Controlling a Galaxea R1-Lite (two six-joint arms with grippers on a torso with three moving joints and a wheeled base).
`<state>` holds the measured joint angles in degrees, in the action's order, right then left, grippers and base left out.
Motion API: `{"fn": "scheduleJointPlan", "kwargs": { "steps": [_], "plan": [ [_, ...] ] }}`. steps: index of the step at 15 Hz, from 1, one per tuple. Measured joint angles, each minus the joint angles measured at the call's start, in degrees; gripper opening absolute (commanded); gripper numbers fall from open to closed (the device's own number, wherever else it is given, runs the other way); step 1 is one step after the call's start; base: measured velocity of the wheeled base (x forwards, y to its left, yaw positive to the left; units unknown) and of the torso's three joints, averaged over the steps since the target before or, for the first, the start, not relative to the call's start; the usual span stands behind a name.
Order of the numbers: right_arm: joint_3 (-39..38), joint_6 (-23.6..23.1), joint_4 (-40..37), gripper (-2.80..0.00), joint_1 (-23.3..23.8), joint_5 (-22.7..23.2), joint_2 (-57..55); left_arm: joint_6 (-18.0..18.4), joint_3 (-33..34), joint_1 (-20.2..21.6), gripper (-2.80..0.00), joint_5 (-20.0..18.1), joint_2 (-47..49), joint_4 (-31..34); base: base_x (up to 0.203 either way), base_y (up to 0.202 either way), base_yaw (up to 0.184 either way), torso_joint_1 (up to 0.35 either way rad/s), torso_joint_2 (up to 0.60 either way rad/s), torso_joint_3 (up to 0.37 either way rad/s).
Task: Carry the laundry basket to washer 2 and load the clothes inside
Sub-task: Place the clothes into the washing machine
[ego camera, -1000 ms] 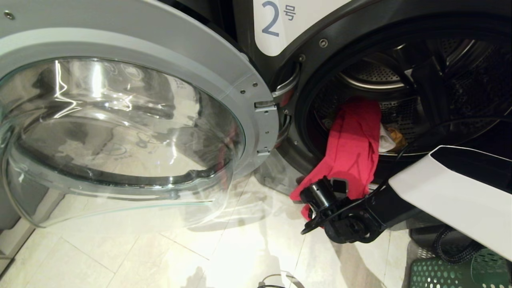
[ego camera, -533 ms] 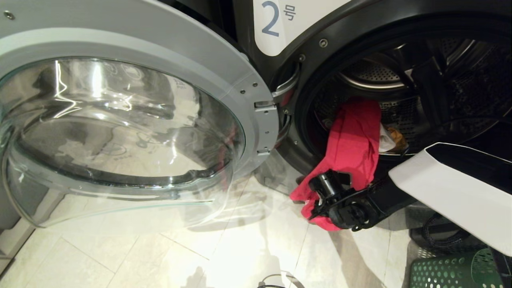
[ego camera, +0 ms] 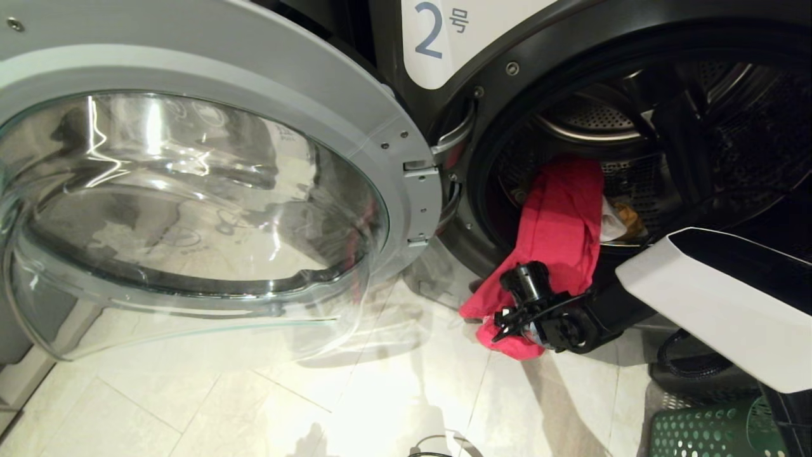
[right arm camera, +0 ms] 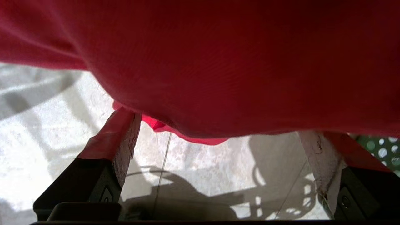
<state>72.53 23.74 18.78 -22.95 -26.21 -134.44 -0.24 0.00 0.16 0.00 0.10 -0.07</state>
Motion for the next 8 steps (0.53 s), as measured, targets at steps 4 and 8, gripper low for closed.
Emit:
{"fn": "scheduleJointPlan", "kwargs": {
  "steps": [4,8],
  "plan": [
    [1.31,-6.72,6.71,0.00,1.73,-0.13,-3.30,0.00,0.00,0.00,-2.80,0.00,0.00,0.00,0.000,0.000,0.000,0.000,0.00,0.000],
    [2.55,-6.90,7.40,0.00,2.38,-1.32,-5.02,0.00,0.00,0.00,-2.80,0.00,0.00,0.00,0.000,0.000,0.000,0.000,0.00,0.000]
  ]
}}
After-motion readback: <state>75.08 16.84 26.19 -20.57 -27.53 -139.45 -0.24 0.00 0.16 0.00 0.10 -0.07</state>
